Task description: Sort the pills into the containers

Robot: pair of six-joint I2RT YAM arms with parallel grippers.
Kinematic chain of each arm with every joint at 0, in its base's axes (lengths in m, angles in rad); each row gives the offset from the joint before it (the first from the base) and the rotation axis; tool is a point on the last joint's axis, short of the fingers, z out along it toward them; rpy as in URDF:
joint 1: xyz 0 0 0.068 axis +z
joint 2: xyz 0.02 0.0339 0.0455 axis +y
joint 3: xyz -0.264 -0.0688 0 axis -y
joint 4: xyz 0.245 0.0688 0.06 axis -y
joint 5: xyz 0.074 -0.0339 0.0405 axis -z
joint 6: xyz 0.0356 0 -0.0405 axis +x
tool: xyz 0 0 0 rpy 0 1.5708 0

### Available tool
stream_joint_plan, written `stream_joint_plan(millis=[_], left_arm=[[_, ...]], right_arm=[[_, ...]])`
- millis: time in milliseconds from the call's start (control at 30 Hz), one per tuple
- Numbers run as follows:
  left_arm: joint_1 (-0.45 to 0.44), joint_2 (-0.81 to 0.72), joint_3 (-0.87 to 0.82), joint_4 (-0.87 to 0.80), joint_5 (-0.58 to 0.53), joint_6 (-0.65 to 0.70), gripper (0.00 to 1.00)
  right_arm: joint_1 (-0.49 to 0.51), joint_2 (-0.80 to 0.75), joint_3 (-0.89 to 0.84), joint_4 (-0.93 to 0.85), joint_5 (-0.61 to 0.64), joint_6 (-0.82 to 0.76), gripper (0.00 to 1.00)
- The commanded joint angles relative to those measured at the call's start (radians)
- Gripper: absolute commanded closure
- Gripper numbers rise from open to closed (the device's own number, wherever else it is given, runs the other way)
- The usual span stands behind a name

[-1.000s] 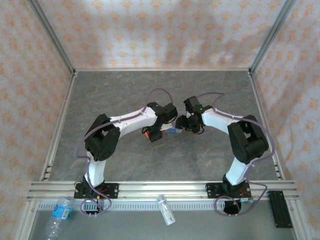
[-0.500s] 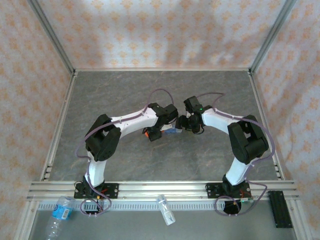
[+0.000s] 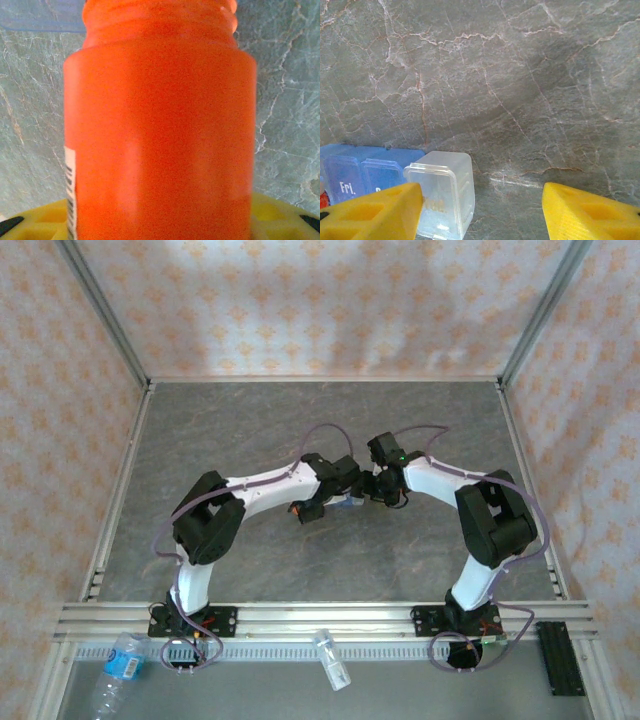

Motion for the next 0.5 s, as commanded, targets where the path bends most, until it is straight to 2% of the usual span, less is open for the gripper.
stream_joint_plan(millis=[0,267,467], left_arm=[[-0.013,0.008,-0.019,-0.013,-0.066,0.025,1.00],[-0.017,0.006,-0.023,-0.013,-0.074,0.027,1.00],[-0.015,0.005,-0.009,-0.049,0.029,0.019,1.00]], right_arm=[[0.006,0.024,0.012,-0.038,0.022,0.005,0.36],[0.006,0.024,0.012,-0.037,0.022,0.004,0.36],[0.006,0.022,0.012,-0.041,0.024,0.005,0.36]])
